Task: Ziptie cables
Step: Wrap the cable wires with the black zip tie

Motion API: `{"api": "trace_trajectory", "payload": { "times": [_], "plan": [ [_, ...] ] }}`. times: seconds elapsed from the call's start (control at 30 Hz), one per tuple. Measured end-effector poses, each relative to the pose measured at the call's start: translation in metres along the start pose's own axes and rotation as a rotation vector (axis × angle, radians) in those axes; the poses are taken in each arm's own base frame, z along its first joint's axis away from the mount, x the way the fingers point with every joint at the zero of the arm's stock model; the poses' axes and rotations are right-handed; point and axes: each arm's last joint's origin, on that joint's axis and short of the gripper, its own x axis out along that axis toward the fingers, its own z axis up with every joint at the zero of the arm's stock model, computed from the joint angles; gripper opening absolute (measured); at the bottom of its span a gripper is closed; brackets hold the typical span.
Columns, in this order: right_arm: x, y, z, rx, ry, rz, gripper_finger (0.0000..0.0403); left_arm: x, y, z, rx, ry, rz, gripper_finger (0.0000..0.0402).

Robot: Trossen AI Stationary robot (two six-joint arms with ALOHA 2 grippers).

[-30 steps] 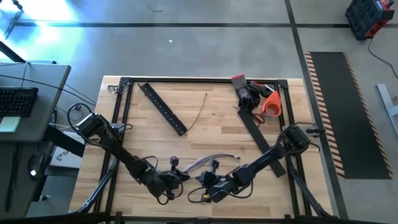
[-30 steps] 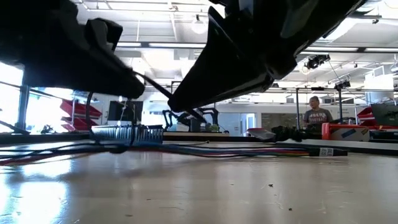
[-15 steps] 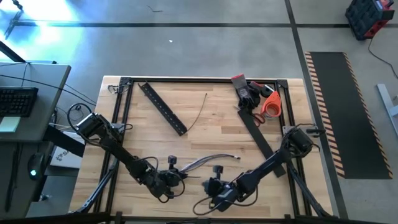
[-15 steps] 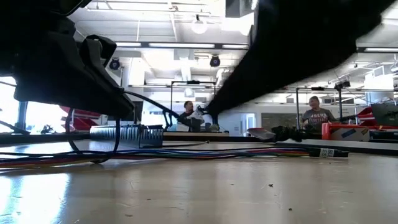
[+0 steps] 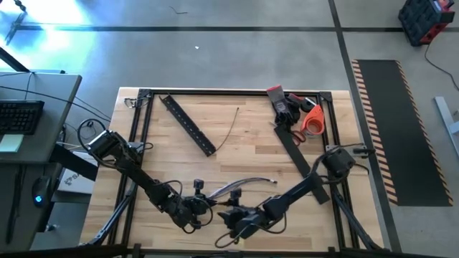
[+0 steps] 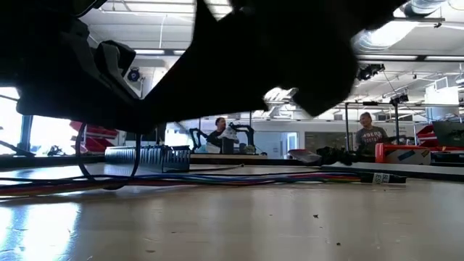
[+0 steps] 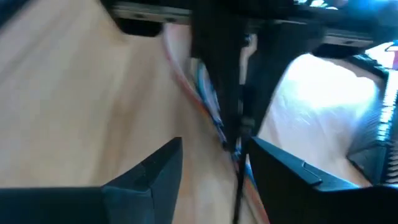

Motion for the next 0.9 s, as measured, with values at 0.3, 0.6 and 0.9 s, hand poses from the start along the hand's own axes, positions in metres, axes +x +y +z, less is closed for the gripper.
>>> {"api": "trace_trajectory", "payload": {
  "times": [0.3, 0.6, 0.9],
  "plan": [
    [0.006, 0.006, -0.008, 0.021, -0.004, -0.107, 0.0119, 0.000, 0.000, 0.000, -0.015, 0.002, -0.005, 0.0006],
    [0.006, 0.006, -0.009, 0.083, 0.001, -0.101, 0.0008, 0.000, 0.000, -0.001, 0.018, 0.011, -0.016, 0.0035],
    [0.006, 0.005, -0.014, 0.163, 0.042, -0.104, 0.0002, 0.000, -0.002, 0.000, 0.026, 0.009, -0.071, 0.0141]
  ]
}}
